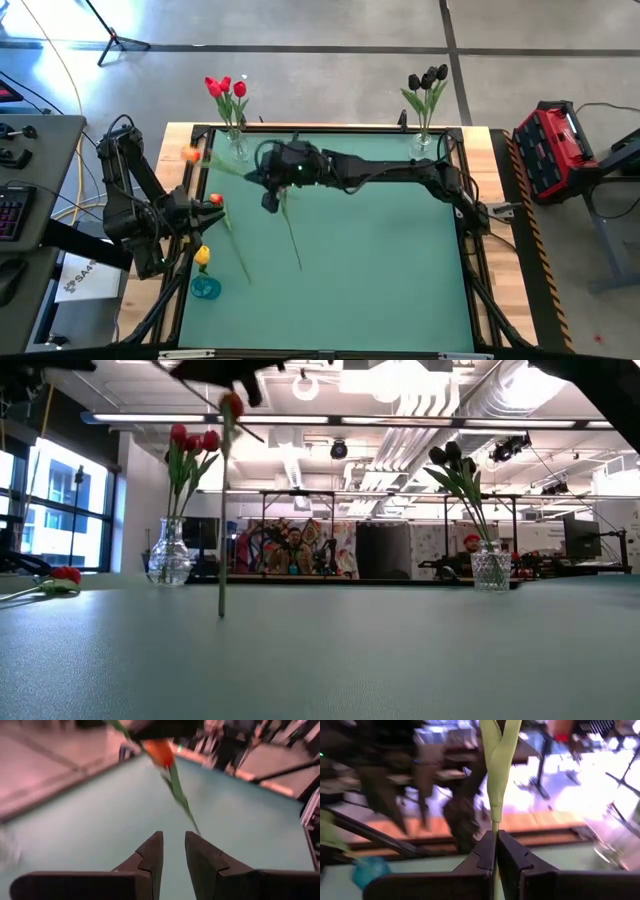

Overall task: Sort flowers into vase by color
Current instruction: Put the orange tulip into the blue vase

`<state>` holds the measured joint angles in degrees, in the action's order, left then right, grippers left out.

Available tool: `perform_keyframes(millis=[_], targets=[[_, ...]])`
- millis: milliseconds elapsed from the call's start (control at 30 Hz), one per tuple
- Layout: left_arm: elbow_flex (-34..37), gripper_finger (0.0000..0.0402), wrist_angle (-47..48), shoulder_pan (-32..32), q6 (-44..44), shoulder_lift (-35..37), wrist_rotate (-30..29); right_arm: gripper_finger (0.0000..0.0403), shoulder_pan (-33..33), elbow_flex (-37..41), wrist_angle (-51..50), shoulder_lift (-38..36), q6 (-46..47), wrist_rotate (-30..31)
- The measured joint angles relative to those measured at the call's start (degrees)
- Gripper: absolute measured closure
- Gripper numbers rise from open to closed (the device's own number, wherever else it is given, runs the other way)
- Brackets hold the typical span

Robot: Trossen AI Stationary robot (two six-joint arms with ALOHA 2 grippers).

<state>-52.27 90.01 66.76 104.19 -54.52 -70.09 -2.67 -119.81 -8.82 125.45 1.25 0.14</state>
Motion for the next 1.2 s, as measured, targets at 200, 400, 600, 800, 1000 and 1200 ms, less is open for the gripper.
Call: perform_keyframes(millis=[200, 400, 600, 800, 1000, 1200], targets=[[0.00, 0.0334, -0.81, 0.00, -7.58, -0.16, -10.59, 0.0403, 4.75, 7.44, 19.56, -0.21, -1.89, 4.22], [0.00, 0.0316, -6.49, 0.00, -16.90, -0.63, -18.16, 0.0403, 8.79, 23.64, 48.08, -1.25, -3.17, 7.24], [0.00, 0.0256, -10.45, -0.01, -23.30, -0.90, -19.64, 0.0403, 9.91, 34.70, 65.60, -1.14, -1.29, 7.43], [0.00, 0.0189, -12.08, -0.60, -25.14, -2.17, -19.89, 0.0403, 9.67, 36.07, 69.12, -1.16, -0.33, 3.68], [0.00, 0.0177, -15.15, -3.04, -25.29, -3.25, -19.91, 0.0403, 9.07, 33.39, 68.74, -1.16, -1.28, -2.53], [-0.79, 0.0177, -24.38, -3.44, -37.67, -3.73, -19.59, 0.0403, 8.86, 32.42, 67.90, -1.16, -2.38, -2.80]])
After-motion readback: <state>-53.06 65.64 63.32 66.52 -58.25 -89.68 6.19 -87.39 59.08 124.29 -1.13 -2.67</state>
